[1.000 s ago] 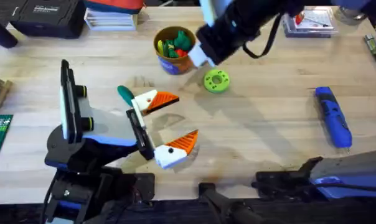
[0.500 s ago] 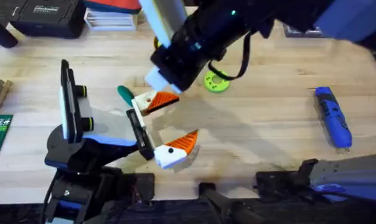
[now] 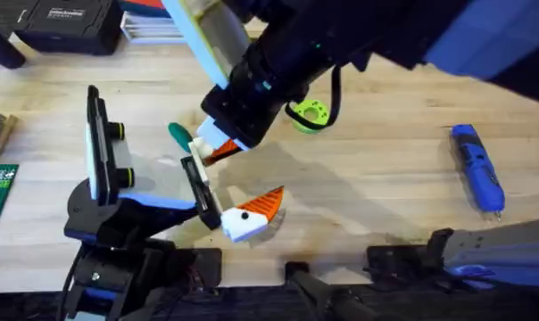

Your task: Pick up the gripper from the table and insert it into the empty holder that is missing its gripper. Then pick up a screw, insert it into the mounting hole, and use the screwdriver to tighten it. Finally, clean up the table by picking up the vegetable and placing it into the bucket.

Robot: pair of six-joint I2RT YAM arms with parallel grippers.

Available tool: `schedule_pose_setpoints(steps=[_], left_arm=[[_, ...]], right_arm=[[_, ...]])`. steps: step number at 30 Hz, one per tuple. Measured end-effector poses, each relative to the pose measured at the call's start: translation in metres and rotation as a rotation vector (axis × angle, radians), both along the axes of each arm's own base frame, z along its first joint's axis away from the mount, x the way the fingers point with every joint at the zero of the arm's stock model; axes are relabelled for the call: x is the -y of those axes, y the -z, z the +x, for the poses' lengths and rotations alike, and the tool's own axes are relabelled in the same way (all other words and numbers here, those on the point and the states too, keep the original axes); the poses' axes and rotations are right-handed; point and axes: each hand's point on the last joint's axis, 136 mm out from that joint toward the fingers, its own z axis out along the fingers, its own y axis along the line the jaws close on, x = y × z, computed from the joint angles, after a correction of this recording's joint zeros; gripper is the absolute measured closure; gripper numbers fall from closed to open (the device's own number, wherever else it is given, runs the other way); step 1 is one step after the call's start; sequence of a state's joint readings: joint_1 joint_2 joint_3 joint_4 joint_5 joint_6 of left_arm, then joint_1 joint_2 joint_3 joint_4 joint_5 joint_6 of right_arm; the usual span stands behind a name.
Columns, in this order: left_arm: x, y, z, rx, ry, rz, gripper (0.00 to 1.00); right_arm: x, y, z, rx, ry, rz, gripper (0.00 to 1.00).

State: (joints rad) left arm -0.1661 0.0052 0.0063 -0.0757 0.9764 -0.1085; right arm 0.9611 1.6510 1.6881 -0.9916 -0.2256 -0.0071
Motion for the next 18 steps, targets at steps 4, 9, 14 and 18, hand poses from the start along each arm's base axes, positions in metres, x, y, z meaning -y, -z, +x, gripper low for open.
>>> schedule_pose_setpoints(steps=[4,9,14,18], left_arm=[[0.000,0.000,0.000,0.000,0.000,0.000,0.015],[0.000,0.000,0.000,-0.001,0.000,0.000,0.015],[0.000,0.000,0.000,0.000,0.000,0.000,0.015],[0.000,0.000,0.000,-0.003,0.000,0.000,0.016]], right_arm=[[-0.001,0.006,0.002,-0.004,0.003,-0.015,0.996],[0.000,0.009,0.002,-0.006,0.006,-0.027,0.996],[-0.002,0.015,0.003,-0.014,0.005,-0.039,0.996],[-0.005,0.021,0.005,-0.022,0.005,-0.049,0.996]])
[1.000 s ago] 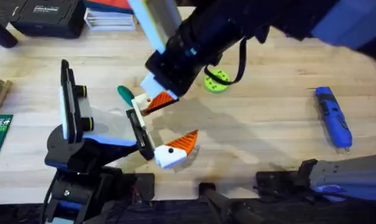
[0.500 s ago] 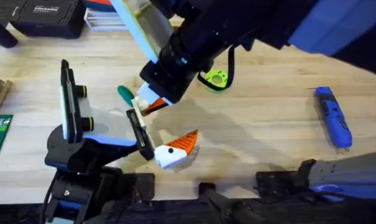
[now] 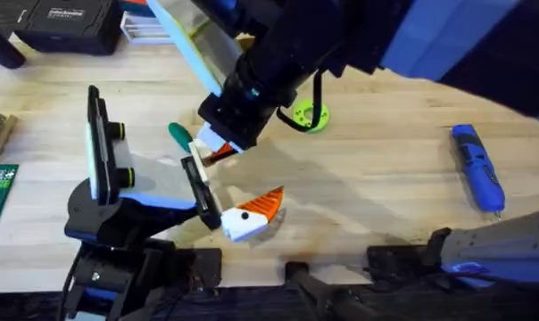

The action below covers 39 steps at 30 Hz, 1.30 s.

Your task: Pick up the gripper from the table and insert it into the empty holder that is missing its gripper. Then pick up a screw, insert it into the mounting hole, and use the screwdriver to tighten it. Finally, clean up the table by picking up the vegetable and placing it into the bucket.

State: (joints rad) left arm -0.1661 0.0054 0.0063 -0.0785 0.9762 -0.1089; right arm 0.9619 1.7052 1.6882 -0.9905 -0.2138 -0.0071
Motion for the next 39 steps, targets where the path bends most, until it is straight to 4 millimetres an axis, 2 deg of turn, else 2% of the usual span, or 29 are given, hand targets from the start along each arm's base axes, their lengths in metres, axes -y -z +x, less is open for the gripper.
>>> schedule_pose_setpoints(steps=[23,33,34,39], left_arm=[[0.000,0.000,0.000,0.000,0.000,0.000,0.016],[0.000,0.000,0.000,-0.010,-0.002,-0.003,0.015],[0.000,0.000,0.000,-0.010,-0.001,-0.003,0.015],[0.000,0.000,0.000,-0.009,0.000,-0.003,0.015]], right_arm=[[-0.007,-0.001,-0.003,0.011,-0.017,0.015,0.996],[-0.010,0.008,-0.001,0.004,-0.016,-0.002,0.995],[-0.010,0.008,-0.001,0.002,-0.013,-0.002,0.969],[-0.010,0.008,0.000,0.002,-0.008,-0.004,0.448]])
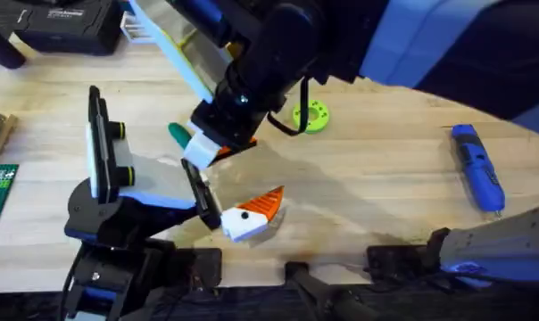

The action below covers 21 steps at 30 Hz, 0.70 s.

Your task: Pick up the gripper from the table and insert it into the empty holder that is missing its gripper. Then pick up a screw, insert it into the mounting hole, and use the screwdriver to tighten it. Finally, clean up the table by picking up the vegetable and placing it into the bucket.

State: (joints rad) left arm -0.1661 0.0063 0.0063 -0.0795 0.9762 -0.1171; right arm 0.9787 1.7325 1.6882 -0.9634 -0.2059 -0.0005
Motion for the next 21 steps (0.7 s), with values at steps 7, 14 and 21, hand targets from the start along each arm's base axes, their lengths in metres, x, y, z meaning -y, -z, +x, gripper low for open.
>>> schedule_pose_setpoints(steps=[7,14,21], left_arm=[[0.000,0.000,0.000,0.005,0.000,0.002,0.014],[0.000,0.000,0.000,0.004,0.000,0.002,0.014],[0.000,0.000,0.000,0.005,0.000,0.002,0.016]], right_arm=[[0.021,-0.007,0.019,0.009,0.066,-0.008,0.009],[0.095,-0.048,0.032,0.007,0.220,-0.005,0.007],[0.138,-0.042,0.030,-0.046,0.304,-0.011,0.007]])
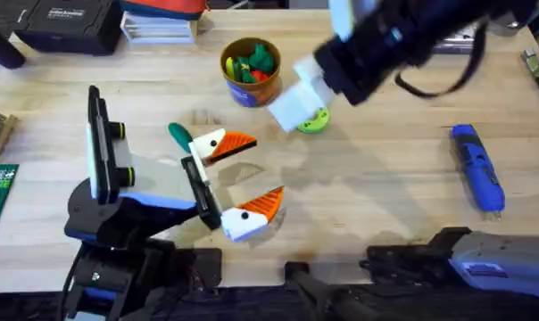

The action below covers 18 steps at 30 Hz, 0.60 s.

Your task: Pick up the gripper from the table and insert it into the empty holder that is missing its gripper. Then pick up a screw, insert it into the mounting hole, and use the screwdriver to tighten it. Finally, clean up the table by picking up the vegetable and placing it into the bucket.

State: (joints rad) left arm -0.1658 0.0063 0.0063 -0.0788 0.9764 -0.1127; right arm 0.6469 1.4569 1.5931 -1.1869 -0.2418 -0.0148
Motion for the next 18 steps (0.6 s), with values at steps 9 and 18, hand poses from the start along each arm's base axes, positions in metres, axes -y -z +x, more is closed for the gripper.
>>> schedule_pose_setpoints(steps=[9,18], left_arm=[[0.000,0.000,0.000,0.000,0.000,0.000,0.015],[0.000,0.000,0.000,0.000,0.000,0.000,0.008]], right_arm=[[0.043,0.015,-0.039,-0.032,0.050,0.100,0.008],[0.059,-0.017,-0.069,0.100,0.019,0.201,0.008]])
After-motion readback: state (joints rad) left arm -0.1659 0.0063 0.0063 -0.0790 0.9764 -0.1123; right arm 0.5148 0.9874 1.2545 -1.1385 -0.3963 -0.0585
